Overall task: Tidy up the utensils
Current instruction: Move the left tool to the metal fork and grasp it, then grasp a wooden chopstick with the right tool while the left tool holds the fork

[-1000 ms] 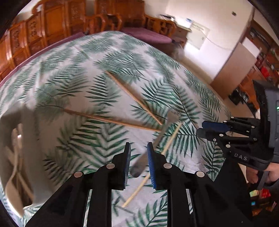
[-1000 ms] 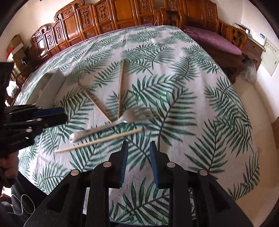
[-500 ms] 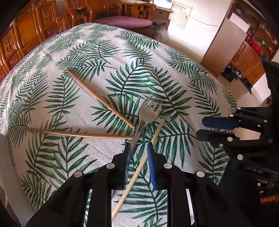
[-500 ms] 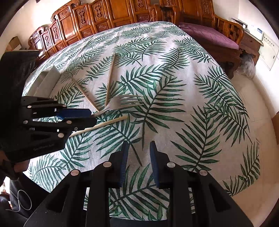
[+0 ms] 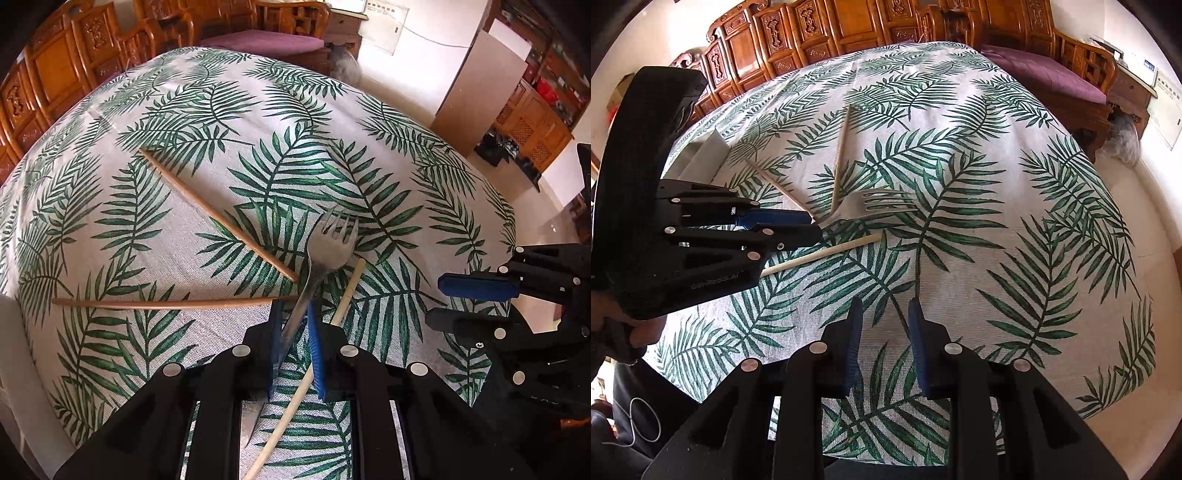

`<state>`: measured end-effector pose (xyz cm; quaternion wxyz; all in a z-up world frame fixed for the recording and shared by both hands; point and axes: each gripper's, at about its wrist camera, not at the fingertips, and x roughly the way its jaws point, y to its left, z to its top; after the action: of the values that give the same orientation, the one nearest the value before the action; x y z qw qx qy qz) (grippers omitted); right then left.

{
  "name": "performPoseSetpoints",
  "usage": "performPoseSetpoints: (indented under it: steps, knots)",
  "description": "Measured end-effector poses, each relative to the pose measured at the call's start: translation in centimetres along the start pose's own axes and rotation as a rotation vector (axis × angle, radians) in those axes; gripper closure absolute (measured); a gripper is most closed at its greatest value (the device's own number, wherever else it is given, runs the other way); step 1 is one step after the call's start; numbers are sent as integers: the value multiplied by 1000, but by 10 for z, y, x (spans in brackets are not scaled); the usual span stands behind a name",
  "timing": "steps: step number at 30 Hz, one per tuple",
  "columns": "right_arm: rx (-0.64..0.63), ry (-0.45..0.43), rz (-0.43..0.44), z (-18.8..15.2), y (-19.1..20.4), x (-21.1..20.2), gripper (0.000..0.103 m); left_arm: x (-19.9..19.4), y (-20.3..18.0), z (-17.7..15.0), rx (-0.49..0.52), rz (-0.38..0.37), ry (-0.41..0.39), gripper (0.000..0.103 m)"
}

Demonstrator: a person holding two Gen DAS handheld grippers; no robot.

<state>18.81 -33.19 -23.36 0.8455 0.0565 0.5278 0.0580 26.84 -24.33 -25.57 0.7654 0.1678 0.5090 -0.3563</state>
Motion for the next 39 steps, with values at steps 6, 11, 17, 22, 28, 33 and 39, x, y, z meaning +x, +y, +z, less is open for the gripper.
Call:
performPoseSetpoints:
  steps: [6, 11, 17, 22, 28, 33, 39]
  knots:
    - [5, -2, 3, 1, 3, 0, 75, -6, 1, -6, -13, 2, -7, 97]
    - [10, 2, 16, 3, 9, 3, 75, -18, 8, -12, -45, 23, -43, 97]
    - [71, 22, 35, 6, 17, 16, 75, -38, 17, -17, -74, 24, -80, 97]
    - [126, 15, 51, 12, 17, 20, 73, -58, 21, -27, -77, 33, -107, 97]
    - [120, 15, -4, 24, 26, 25, 73, -81, 34, -46, -122, 37, -142, 97]
    - [91, 30, -124, 31, 38, 32, 75, -102, 47, -62, -161, 40, -176, 97]
    - [91, 41, -238, 37, 43, 39, 83, -124, 61, -77, -187, 49, -221, 97]
